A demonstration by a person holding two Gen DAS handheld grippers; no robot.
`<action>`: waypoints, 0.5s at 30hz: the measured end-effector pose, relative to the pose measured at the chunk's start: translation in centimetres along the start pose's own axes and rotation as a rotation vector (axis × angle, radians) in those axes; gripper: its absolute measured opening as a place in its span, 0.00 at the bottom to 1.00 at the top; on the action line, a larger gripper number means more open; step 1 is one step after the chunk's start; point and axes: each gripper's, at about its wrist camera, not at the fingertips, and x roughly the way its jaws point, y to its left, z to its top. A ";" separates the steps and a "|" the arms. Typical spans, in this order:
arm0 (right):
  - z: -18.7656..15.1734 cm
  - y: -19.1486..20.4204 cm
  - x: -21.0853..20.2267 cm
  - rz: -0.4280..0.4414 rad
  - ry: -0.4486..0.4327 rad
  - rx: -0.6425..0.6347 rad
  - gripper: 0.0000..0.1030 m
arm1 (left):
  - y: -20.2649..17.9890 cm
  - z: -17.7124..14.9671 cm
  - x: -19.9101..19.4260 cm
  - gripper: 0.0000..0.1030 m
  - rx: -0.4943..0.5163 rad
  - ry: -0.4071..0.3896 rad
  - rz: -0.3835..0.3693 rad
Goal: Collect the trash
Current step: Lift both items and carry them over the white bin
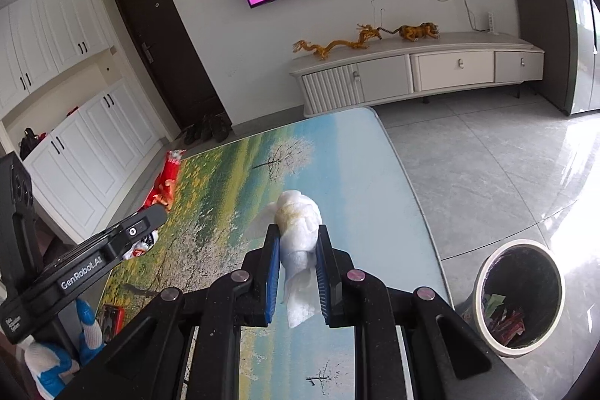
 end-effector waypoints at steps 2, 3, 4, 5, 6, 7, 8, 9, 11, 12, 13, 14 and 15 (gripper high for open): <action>0.0 -0.1 -0.2 -0.011 -0.010 0.008 0.16 | 0.1 -0.1 -0.3 0.23 -0.004 -0.005 0.000; 0.0 -0.1 -0.3 -0.016 -0.016 0.012 0.16 | 0.3 -0.1 -0.5 0.23 -0.008 -0.007 0.000; 0.0 -0.2 -0.4 -0.019 -0.019 0.013 0.16 | 0.5 -0.1 -0.6 0.23 -0.013 -0.009 0.002; 0.1 -0.3 -0.5 -0.024 -0.025 0.016 0.16 | 0.6 -0.1 -0.7 0.23 -0.017 -0.011 0.005; 0.1 -0.5 -0.6 -0.028 -0.029 0.019 0.16 | 0.7 -0.1 -0.8 0.23 -0.021 -0.013 0.006; 0.1 -0.6 -0.7 -0.030 -0.034 0.025 0.16 | 0.8 -0.1 -0.9 0.23 -0.025 -0.014 0.007; 0.2 -0.8 -0.8 -0.034 -0.040 0.032 0.16 | 0.8 -0.1 -1.0 0.23 -0.026 -0.016 0.009; 0.2 -0.9 -0.9 -0.038 -0.046 0.036 0.16 | 0.7 0.0 -1.1 0.23 -0.025 -0.018 0.012; 0.4 -1.2 -1.2 -0.046 -0.057 0.042 0.16 | 0.5 0.0 -1.2 0.23 -0.024 -0.021 0.017; 0.4 -1.5 -1.2 -0.049 -0.062 0.045 0.16 | 0.4 0.0 -1.3 0.23 -0.021 -0.023 0.019; 0.4 -1.7 -1.3 -0.052 -0.067 0.050 0.16 | 0.2 0.0 -1.3 0.23 -0.018 -0.023 0.021; 0.5 -2.0 -1.4 -0.058 -0.072 0.053 0.16 | 0.1 0.0 -1.3 0.23 -0.015 -0.025 0.024; 0.5 -2.2 -1.4 -0.066 -0.077 0.054 0.16 | -0.2 0.0 -1.2 0.23 -0.011 -0.025 0.027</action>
